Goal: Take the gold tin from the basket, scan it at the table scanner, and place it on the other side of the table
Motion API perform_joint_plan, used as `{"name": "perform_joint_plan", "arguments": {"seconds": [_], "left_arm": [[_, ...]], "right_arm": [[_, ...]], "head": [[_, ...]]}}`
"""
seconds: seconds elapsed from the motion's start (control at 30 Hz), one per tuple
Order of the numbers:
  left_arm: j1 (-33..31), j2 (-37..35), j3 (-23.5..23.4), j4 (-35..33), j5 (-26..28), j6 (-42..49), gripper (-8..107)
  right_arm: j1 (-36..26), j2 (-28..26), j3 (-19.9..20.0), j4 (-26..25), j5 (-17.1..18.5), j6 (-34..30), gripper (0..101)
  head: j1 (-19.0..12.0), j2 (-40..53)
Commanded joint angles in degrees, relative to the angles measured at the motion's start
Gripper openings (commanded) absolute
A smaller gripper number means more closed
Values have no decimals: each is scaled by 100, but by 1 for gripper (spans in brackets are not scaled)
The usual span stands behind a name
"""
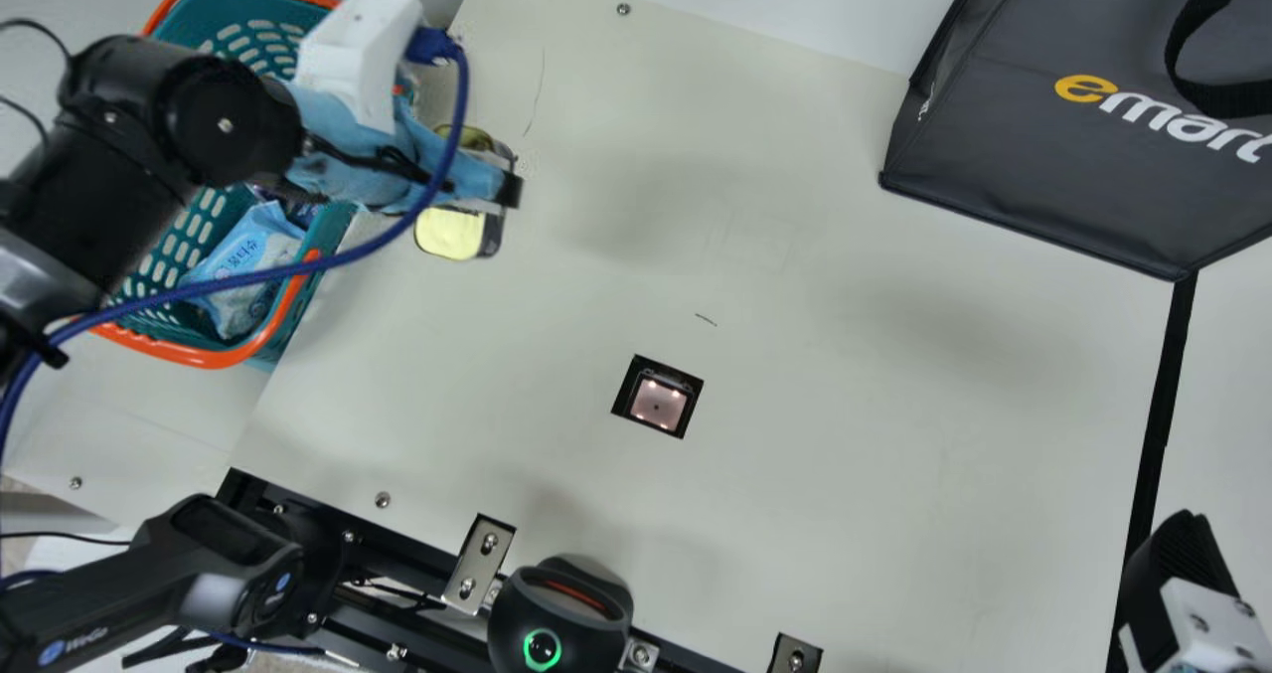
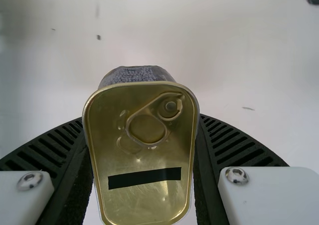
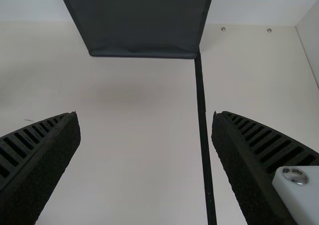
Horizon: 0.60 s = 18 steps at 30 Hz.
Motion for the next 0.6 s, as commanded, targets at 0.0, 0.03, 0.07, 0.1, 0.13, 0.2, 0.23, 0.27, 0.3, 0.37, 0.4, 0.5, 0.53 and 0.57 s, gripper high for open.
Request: {"name": "perform_joint_plan", "arguments": {"seconds": [0.0,0.03,0.07,0.1,0.13,0.2,0.23,0.27,0.3,0.37,0.4,0.5,0.53,0.57], "left_arm": [[-417,-22,49,73,-10,-305,-8],[-546,-36,83,105,-13,-417,-8],[-679,-46,114,143,-21,-538,-8],[-814,-57,153,174,-26,-663,-8],[-938,-69,192,202,-33,-780,-8],[-1206,-86,272,270,-56,-1049,-8],[-1333,-93,313,300,-71,-1177,-8],[-1467,-95,349,336,-87,-1318,-8],[-1597,-97,388,369,-104,-1458,-8],[-1850,-97,461,441,-134,-1739,-8],[-1979,-94,493,474,-150,-1888,-8],[-2326,-76,586,563,-202,-2295,-8],[-2434,-65,610,587,-218,-2424,-8],[-2544,-53,634,613,-236,-2556,-8]], "right_arm": [[0,0,0,0,0,0,95],[0,0,0,0,0,0,95],[0,0,0,0,0,0,95],[0,0,0,0,0,0,95],[0,0,0,0,0,0,95],[0,0,0,0,0,0,95],[0,0,0,0,0,0,95],[0,0,0,0,0,0,95],[0,0,0,0,0,0,95],[0,0,0,0,0,0,95],[0,0,0,0,0,0,95],[0,0,0,0,0,0,95],[0,0,0,0,0,0,95],[0,0,0,0,0,0,95]], "head": [[-166,23],[-166,23],[-166,23],[-166,23],[-166,23],[-166,23],[-166,23],[-166,23],[-166,23],[-166,23],[-166,23],[-166,23],[-166,23],[-166,23]]}}
